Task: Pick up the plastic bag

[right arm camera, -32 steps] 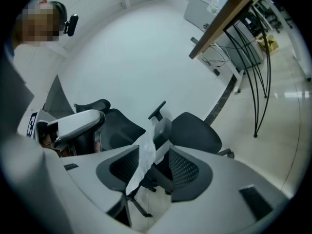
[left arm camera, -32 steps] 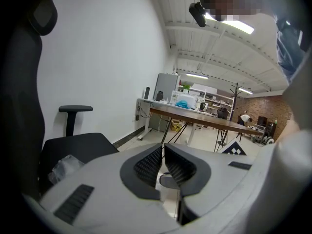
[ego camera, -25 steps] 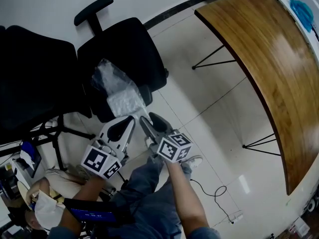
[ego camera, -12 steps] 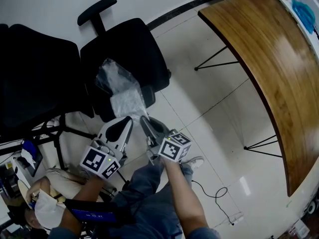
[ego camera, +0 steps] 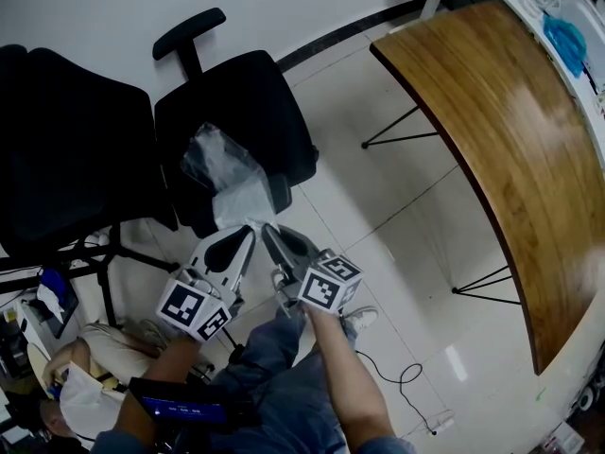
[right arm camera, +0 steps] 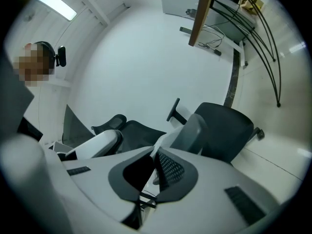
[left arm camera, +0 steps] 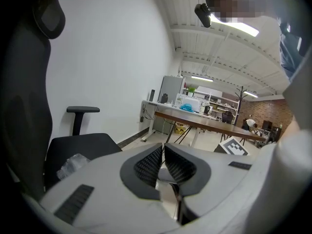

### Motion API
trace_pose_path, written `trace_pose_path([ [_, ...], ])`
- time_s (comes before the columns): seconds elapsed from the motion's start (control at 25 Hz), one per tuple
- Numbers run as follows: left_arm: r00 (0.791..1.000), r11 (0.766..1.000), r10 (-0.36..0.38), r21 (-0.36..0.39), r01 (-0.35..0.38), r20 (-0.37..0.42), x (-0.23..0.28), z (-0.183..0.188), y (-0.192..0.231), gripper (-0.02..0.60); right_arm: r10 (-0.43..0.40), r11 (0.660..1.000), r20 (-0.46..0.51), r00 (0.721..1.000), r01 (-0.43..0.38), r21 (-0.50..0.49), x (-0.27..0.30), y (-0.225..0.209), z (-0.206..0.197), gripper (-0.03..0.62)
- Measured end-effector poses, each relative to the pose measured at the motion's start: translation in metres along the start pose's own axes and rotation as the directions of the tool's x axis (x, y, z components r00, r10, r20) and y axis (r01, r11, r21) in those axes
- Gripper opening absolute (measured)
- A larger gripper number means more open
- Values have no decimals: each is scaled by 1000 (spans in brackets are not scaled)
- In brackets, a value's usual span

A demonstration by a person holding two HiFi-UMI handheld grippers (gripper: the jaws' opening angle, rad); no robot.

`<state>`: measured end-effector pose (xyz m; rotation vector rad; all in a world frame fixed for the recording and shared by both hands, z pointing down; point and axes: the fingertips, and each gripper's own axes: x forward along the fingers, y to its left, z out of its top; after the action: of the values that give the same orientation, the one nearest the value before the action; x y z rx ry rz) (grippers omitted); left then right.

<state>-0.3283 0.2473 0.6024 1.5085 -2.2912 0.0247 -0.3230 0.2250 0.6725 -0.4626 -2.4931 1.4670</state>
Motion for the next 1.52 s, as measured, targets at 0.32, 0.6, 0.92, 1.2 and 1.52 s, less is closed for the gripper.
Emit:
trace_pose_path([
  [0.32, 998, 1000, 21, 7, -21, 62, -9, 40, -3, 25, 38, 995, -10, 999, -39, -89, 6, 49, 41, 7],
  [0.6, 990, 999, 45, 12, -47, 130, -28, 83, -15, 25, 82, 983, -27, 996, -86, -163, 10, 98, 73, 6],
  [0.92, 971, 997, 62, 31, -70, 230, -43, 141, -31, 25, 119, 953, -49, 992, -128, -274, 3, 151, 121, 6],
  [1.2, 946, 996, 56, 47, -75, 320, -44, 187, -62, 25, 152, 899, -73, 986, -169, -404, -16, 194, 177, 6],
  [1.52, 918, 994, 3, 97, -45, 396, -36, 232, -118, 25, 175, 850, -38, 984, -170, -499, -65, 230, 233, 5],
])
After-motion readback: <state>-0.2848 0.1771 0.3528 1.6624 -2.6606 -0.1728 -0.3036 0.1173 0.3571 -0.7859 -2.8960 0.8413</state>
